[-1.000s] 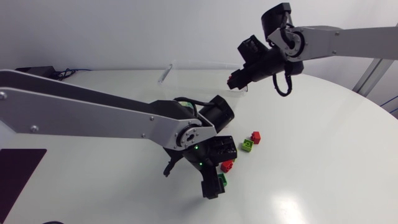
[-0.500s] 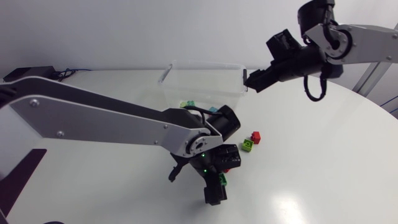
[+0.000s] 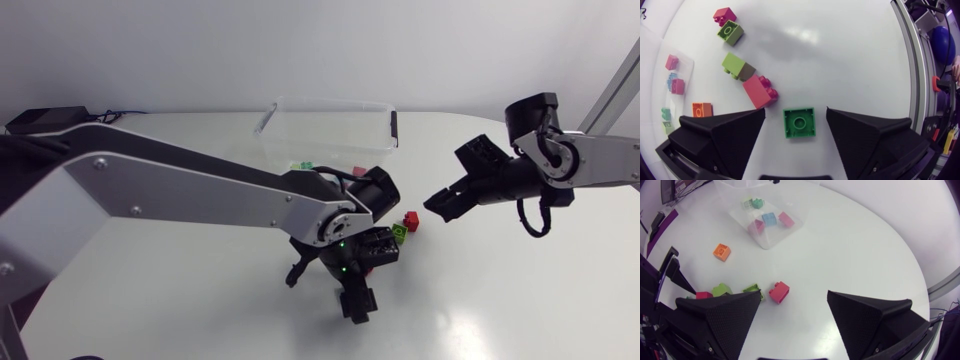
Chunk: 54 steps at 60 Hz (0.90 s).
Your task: Place the duplo bricks in the container
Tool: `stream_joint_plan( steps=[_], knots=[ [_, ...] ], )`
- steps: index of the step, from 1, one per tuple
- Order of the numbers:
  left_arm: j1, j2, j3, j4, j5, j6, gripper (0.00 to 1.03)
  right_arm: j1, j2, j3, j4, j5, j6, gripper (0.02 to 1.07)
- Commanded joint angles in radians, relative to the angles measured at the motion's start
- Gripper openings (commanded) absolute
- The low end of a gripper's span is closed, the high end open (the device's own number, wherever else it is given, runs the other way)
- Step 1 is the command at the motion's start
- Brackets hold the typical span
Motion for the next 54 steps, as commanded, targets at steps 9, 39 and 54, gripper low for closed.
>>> stream_joint_plan(
  steps=[9,39,54],
  knots=[
    [-0.018,0.066,0.045,-0.029,-0.017,-0.029,0.38,0.022,0.084,-0.023,0.035,0.014,0.013,0.98],
    [-0.024,-0.001,0.027,-0.142,-0.014,-0.016,0.22,0.116,0.222,0.081,0.012,0.141,0.147,0.97],
    [0.024,-0.225,0.035,-0.147,-0.04,-0.016,0.22,0.117,0.33,0.173,-0.031,0.159,0.181,0.81]
  ],
)
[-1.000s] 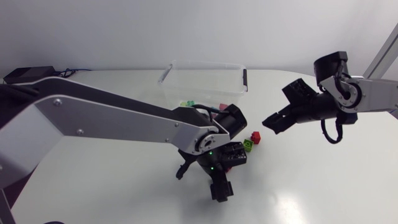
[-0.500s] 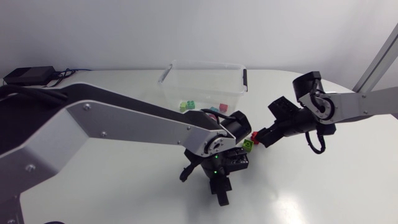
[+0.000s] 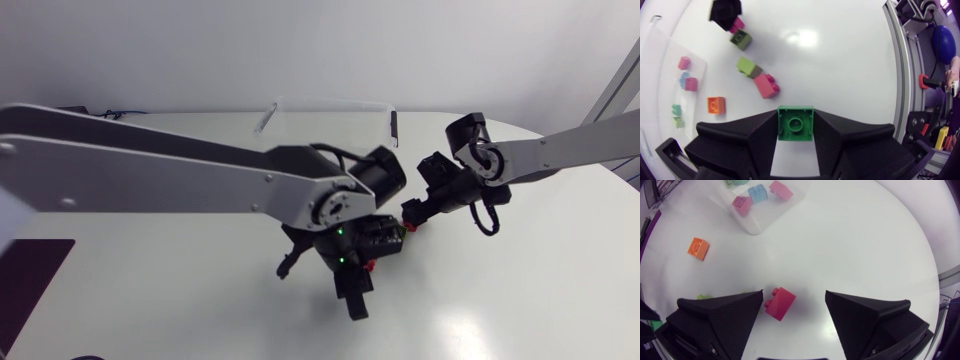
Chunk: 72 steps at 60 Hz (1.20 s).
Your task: Place the duplo bricks in the container
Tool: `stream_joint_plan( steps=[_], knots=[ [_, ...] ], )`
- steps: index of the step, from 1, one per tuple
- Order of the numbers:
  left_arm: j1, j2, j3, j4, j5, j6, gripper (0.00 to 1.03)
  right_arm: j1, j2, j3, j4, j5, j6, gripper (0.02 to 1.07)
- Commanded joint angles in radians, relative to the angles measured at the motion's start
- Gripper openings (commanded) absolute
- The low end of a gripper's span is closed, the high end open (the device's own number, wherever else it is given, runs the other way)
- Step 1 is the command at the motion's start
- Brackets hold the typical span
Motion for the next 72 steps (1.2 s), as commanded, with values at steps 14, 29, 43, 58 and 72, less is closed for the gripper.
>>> stream_joint_plan(
  steps=[14,29,43,58,72],
  knots=[
    [0.151,-0.202,0.116,0.0,-0.081,-0.004,0.24,0.035,0.07,0.054,-0.055,0.04,0.052,0.32],
    [0.28,-0.188,0.187,0.187,-0.091,-0.05,0.25,0.06,0.015,0.013,-0.102,0.064,0.063,0.3],
    [0.381,-0.029,0.34,0.266,-0.093,-0.11,0.28,0.081,-0.153,0.011,-0.173,0.066,0.083,0.3],
    [0.446,0.153,0.472,0.267,-0.095,-0.146,0.68,0.14,-0.233,0.087,-0.239,0.066,0.118,0.3],
    [0.463,0.171,0.463,0.262,-0.119,-0.143,0.98,0.189,-0.253,0.208,-0.29,0.077,0.147,0.3]
  ],
)
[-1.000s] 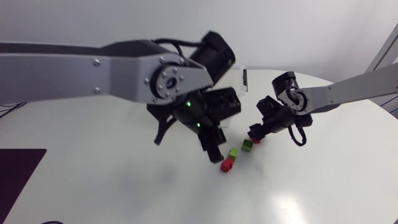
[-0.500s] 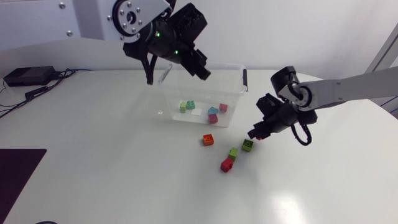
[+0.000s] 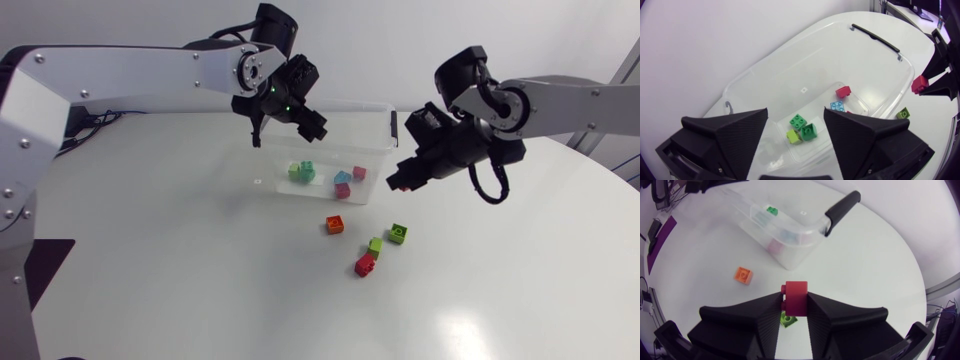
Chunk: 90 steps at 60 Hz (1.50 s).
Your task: Place the duplo bricks in the container
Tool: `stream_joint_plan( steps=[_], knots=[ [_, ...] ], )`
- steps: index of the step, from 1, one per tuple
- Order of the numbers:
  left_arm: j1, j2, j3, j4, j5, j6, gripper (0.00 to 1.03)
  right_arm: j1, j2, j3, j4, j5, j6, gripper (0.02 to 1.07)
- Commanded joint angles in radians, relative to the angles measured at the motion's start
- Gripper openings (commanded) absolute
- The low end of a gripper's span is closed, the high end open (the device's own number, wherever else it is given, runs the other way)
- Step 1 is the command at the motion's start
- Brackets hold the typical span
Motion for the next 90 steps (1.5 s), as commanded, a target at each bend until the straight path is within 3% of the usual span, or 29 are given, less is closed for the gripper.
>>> stream_joint_plan(
  steps=[1,26,38,49,53,62,73,90],
  knots=[
    [0.011,-0.012,0.02,0.0,-0.006,-0.02,0.98,0.017,-0.023,0.066,-0.027,0.014,0.035,0.3],
    [-0.047,-0.403,-0.348,0.068,0.0,0.03,0.98,0.05,0.049,0.289,-0.027,0.017,0.06,0.3],
    [-0.091,-0.492,-0.562,0.066,0.136,0.124,0.98,0.058,0.154,0.35,0.024,0.017,0.061,0.3],
    [-0.128,-0.463,-0.671,0.095,0.156,0.197,0.98,0.067,0.252,0.422,0.039,0.019,0.054,0.32],
    [-0.136,-0.431,-0.667,0.102,0.163,0.203,0.98,0.067,0.286,0.453,0.033,0.019,0.047,0.45],
    [-0.151,-0.334,-0.629,0.109,0.186,0.208,0.98,0.067,0.313,0.479,0.021,0.022,0.041,0.9],
    [-0.177,-0.204,-0.545,0.109,0.189,0.205,0.98,0.037,0.203,0.391,0.033,0.017,0.041,0.94],
    [-0.196,-0.075,-0.413,0.04,0.187,0.197,0.98,-0.048,-0.053,0.072,0.091,-0.067,0.012,0.94]
  ],
)
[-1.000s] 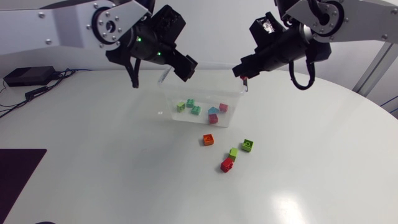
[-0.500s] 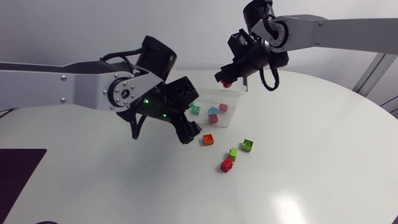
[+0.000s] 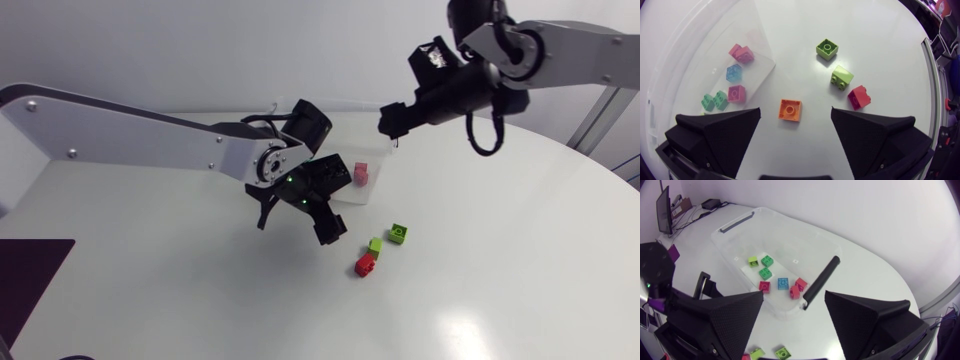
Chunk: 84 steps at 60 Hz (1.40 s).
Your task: Place the duplo bricks in the container
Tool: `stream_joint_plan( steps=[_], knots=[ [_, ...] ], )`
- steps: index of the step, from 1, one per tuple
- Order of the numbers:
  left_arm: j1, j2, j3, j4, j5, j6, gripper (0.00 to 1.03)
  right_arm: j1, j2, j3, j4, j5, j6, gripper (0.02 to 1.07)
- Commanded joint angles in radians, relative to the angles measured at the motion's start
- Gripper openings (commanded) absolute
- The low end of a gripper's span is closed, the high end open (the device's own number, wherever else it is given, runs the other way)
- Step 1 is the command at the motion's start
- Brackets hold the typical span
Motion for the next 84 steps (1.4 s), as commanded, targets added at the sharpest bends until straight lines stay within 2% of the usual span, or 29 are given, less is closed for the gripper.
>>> stream_joint_plan(
  steps=[1,8,21,51,57,66,73,84],
  knots=[
    [-0.009,0.055,0.064,-0.031,0.01,0.012,0.98,-0.034,-0.07,-0.112,0.014,-0.027,-0.023,0.94],
    [-0.006,0.12,0.135,-0.106,0.005,0.007,0.98,-0.066,-0.153,-0.227,0.03,-0.068,-0.033,0.94],
    [-0.006,0.196,0.219,-0.181,-0.026,0.007,0.98,-0.097,-0.268,-0.391,0.053,-0.107,-0.046,0.94],
    [-0.003,0.316,0.38,-0.31,-0.052,0.007,0.94,-0.134,-0.353,-0.607,0.068,-0.168,-0.084,0.94],
    [-0.003,0.35,0.446,-0.39,-0.052,0.01,0.9,-0.121,-0.351,-0.617,0.062,-0.168,-0.096,0.94],
    [-0.009,0.394,0.514,-0.456,-0.052,0.013,0.7,-0.103,-0.316,-0.623,0.054,-0.166,-0.133,0.94],
    [-0.01,0.424,0.566,-0.515,-0.053,0.013,0.66,-0.103,-0.305,-0.623,0.054,-0.166,-0.148,0.94],
    [-0.018,0.465,0.619,-0.572,-0.053,0.016,0.47,-0.109,-0.3,-0.624,0.047,-0.166,-0.164,0.94]
  ],
)
